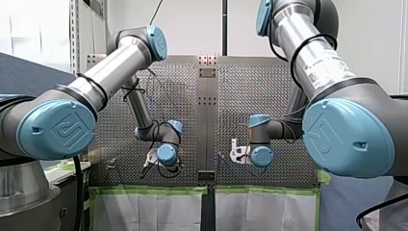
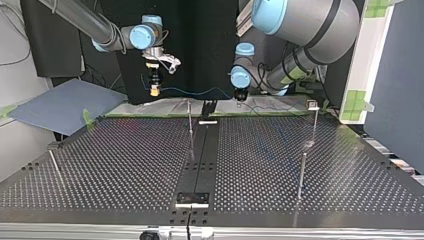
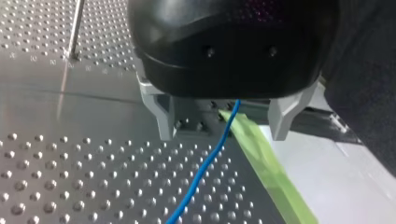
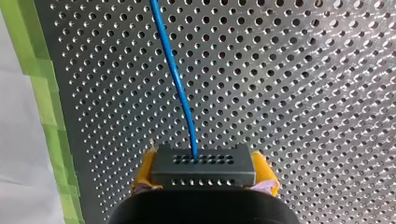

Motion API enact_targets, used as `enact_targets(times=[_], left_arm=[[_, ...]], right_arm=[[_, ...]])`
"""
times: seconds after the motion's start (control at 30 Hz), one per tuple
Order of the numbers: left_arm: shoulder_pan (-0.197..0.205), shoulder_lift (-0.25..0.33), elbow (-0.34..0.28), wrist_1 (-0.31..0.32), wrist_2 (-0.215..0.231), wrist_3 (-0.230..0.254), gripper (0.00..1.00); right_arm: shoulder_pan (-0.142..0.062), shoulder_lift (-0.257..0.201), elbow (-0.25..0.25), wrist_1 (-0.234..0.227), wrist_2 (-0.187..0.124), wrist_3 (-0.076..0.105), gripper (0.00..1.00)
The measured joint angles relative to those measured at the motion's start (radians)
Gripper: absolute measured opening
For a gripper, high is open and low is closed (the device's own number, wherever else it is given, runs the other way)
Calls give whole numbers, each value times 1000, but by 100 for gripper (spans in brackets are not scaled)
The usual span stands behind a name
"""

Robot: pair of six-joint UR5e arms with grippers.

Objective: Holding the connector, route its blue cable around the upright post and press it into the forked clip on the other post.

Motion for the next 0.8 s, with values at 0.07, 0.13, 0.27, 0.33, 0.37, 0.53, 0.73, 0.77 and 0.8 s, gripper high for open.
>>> enact_targets(times=[0.07, 0.13, 0.27, 0.33, 0.37, 0.53, 0.73, 0.77, 0.8], left_arm=[[0, 0, 0, -2, 14, -3, 100], [0, 0, 0, -3, 32, -9, 100], [-1, -5, 5, -7, 65, -31, 100], [-1, -16, 16, -18, 75, -40, 100], [-1, -23, 23, -25, 78, -39, 100], [-4, -70, 50, -37, 104, -47, 100], [-15, -93, 57, -5, 163, -102, 100], [-17, -93, 58, -3, 171, -110, 100], [-20, -94, 58, -1, 182, -121, 100]], right_arm=[[-1, 0, 0, 1, 0, 0, 0], [-2, 0, 0, 0, 1, 0, 0], [-6, 0, -1, -6, 1, 1, 0], [-8, 0, -1, -8, 1, 1, 0], [-9, 0, -1, -9, 1, 1, 0], [-12, -1, -1, -7, 0, 1, 0], [-19, 0, -1, -11, 0, -2, 0], [-21, 0, -1, -15, 0, -3, 0], [-23, 0, -1, -18, 0, -3, 0]])
